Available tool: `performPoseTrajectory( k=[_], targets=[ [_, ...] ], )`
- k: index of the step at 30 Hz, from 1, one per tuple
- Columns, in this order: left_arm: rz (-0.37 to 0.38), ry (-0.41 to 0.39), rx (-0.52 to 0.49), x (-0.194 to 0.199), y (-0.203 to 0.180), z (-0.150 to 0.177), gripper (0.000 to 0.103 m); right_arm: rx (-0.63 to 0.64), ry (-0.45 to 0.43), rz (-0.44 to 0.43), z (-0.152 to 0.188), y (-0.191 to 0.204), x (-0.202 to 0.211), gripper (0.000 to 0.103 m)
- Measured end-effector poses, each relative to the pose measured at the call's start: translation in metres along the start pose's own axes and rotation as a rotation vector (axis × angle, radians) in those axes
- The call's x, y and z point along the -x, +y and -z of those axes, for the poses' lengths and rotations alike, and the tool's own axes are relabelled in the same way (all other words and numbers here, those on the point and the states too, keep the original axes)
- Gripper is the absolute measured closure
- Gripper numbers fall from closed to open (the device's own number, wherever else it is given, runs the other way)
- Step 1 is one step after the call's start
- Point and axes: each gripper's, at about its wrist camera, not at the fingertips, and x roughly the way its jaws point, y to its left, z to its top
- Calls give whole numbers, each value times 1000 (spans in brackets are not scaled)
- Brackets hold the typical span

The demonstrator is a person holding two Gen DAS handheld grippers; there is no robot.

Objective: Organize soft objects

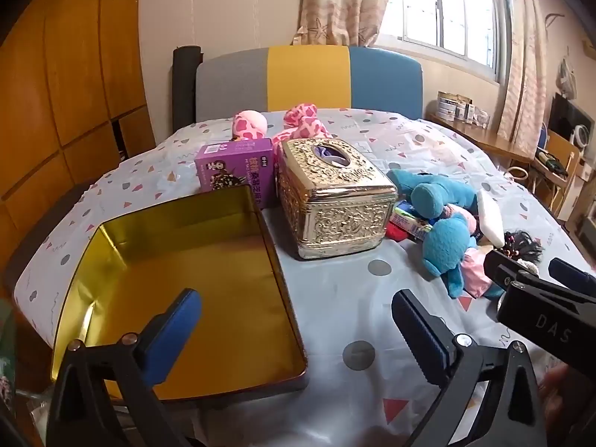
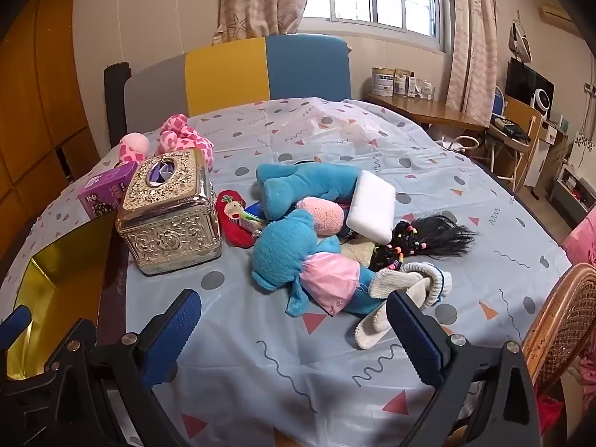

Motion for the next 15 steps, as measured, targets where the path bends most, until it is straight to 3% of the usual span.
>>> performPoseTrajectory(
  k=[5, 15],
  targets=[
    [21, -25, 60, 4, 15, 0, 0, 4, 7, -9, -2, 3, -1, 1],
    [-13, -15, 51, 3, 17, -2, 0, 23, 9, -31, -5, 8, -5, 1]
  ],
)
